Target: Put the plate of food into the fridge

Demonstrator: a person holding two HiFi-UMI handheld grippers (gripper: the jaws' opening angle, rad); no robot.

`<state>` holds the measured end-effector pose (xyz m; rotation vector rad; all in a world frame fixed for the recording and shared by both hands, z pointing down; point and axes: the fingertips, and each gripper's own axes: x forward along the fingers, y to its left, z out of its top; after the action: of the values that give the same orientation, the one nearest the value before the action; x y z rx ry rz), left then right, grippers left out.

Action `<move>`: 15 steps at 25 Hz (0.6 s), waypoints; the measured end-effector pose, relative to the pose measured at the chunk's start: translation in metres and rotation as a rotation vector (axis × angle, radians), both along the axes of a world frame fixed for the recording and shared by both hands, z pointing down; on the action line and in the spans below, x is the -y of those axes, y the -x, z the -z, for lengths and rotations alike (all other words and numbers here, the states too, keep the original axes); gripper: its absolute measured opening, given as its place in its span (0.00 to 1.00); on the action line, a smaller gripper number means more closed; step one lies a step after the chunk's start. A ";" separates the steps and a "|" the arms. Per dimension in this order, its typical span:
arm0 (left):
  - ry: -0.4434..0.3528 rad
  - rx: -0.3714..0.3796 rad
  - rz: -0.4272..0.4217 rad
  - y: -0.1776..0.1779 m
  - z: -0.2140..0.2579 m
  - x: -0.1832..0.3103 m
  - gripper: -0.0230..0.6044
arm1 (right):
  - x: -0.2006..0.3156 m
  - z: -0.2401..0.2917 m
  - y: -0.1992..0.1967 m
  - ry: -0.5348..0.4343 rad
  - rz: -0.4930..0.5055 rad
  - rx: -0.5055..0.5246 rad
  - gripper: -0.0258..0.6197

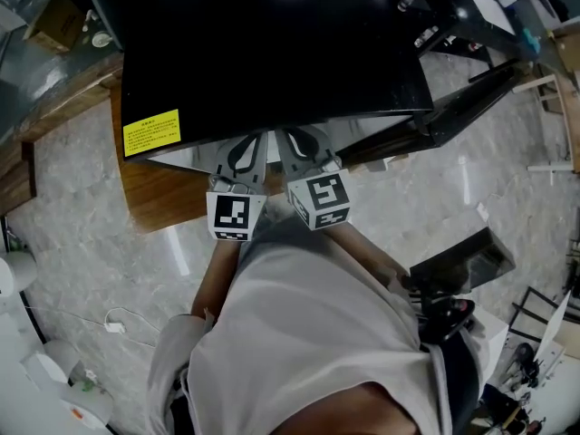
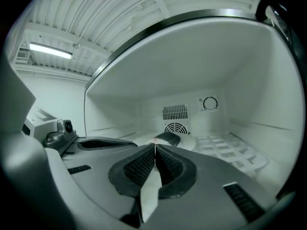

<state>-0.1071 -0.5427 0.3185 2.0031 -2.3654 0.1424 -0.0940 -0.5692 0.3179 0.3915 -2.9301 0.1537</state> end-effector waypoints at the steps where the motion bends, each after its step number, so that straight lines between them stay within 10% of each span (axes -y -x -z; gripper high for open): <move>1: 0.004 0.009 -0.002 0.001 0.001 0.003 0.07 | 0.003 0.000 0.001 -0.003 -0.005 0.005 0.07; 9: -0.051 -0.052 -0.032 -0.006 -0.012 -0.024 0.07 | -0.022 -0.007 -0.009 -0.020 -0.039 0.064 0.07; 15: 0.061 -0.089 -0.083 -0.042 -0.061 -0.093 0.07 | -0.095 -0.035 -0.056 -0.008 -0.033 -0.023 0.07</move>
<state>-0.0646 -0.4498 0.3792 2.0362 -2.1990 0.1244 -0.0385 -0.4739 0.3532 0.4393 -2.9040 0.1415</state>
